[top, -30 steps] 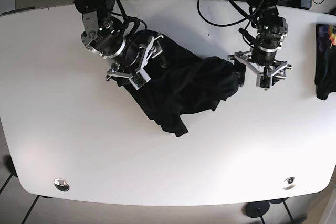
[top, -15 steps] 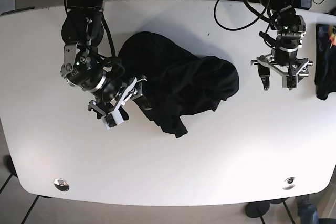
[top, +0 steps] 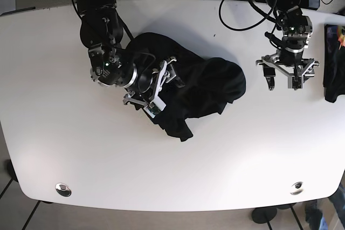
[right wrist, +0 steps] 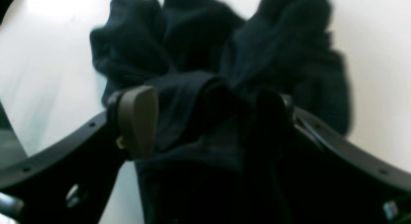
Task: Fold the T-shirt properly
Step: 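Grasp the crumpled black shirt with the right gripper and drag it, then pull the crumpled shirt toward the table edge with the right gripper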
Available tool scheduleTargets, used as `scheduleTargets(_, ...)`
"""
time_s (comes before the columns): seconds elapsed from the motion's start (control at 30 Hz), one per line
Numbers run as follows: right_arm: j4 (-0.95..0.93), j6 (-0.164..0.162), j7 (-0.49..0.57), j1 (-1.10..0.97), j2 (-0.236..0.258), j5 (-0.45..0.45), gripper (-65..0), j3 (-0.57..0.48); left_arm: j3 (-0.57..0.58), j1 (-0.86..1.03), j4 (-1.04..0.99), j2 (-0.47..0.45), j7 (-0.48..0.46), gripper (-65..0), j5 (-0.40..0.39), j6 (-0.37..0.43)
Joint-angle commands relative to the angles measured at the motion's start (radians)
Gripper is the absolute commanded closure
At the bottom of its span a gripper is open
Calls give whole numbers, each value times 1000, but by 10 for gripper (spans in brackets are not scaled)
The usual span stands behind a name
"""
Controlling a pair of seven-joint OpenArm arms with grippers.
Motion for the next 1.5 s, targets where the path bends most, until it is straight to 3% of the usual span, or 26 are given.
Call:
scheduleTargets(0.03,15,1,28,23,-5,15,-460,-36,-2,-8,15,-9,-29,-433,-11,6)
scheduleTargets(0.5,-62,0,32,11,1,4,-458,-186,-5,-7,15,-10,-29,-433,-11,6)
scheduleTargets(0.77,-62,-2,31,35,1,7,-457,-184,-6,-7,18,-15,-29,-433,-12,6)
scheduleTargets(0.8,-62,-2,31,35,1,5,-441,-186,-6,-7,18,-15,-29,-433,-12,6)
scheduleTargets(0.87,-62,-2,31,32,0,7,-309,-186,-6,-7,18,-15,-29,-433,-12,6)
scheduleTargets(0.93,-62,-2,31,31,-3,7,-79,-187,-6,-7,21,-15,-29,-433,-12,6)
scheduleTargets(0.97,-62,-2,31,31,-3,7,-13,-187,-6,-7,21,-15,-29,-433,-12,6)
scheduleTargets(1.13,7,-5,48,60,1,2,-17,-177,-6,-7,33,-13,-29,-433,-12,6)
scheduleTargets(1.27,56,-5,66,166,0,9,-17,-111,6,-7,67,-6,-29,-433,-15,5)
scheduleTargets(1.5,52,-3,129,442,3,4,-17,-75,118,131,177,7,-29,-432,-94,-135)
